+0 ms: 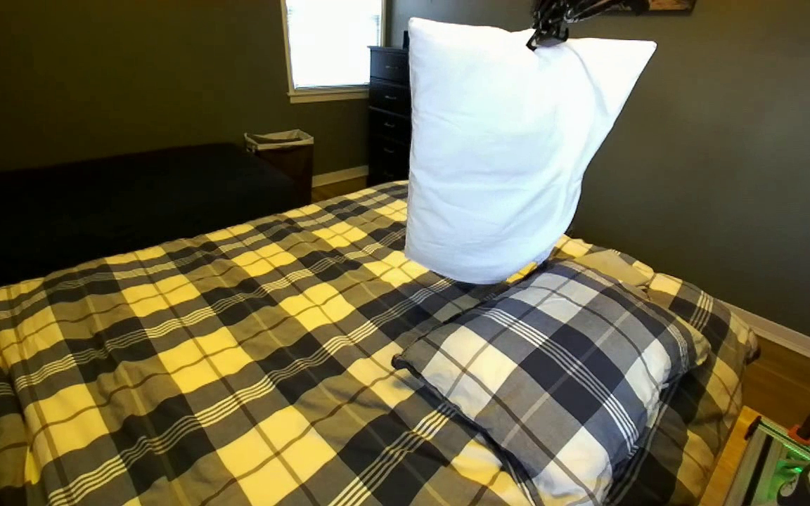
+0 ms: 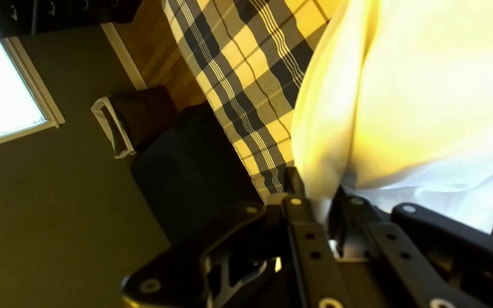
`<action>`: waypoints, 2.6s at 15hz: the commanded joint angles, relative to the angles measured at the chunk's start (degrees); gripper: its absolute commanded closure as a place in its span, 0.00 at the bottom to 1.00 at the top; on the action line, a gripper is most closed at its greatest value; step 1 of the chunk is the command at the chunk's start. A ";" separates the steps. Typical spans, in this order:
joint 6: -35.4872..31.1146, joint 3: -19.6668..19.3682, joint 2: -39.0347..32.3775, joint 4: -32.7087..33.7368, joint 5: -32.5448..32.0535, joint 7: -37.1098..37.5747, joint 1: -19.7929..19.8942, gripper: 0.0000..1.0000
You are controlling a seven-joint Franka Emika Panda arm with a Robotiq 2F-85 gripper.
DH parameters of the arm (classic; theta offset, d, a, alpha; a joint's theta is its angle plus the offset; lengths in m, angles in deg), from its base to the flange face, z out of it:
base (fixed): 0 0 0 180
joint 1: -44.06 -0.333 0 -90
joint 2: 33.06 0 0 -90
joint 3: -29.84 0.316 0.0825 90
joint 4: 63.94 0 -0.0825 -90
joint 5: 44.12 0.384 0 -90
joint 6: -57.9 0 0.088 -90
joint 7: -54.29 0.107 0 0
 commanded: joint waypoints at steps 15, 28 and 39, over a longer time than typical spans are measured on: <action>3.38 1.87 18.58 -13.58 -32.66 23.35 5.24 0.97; 9.21 -1.78 20.51 -15.11 -48.00 38.87 4.94 0.97; 10.90 -0.76 19.54 -21.91 -46.11 45.98 0.87 0.97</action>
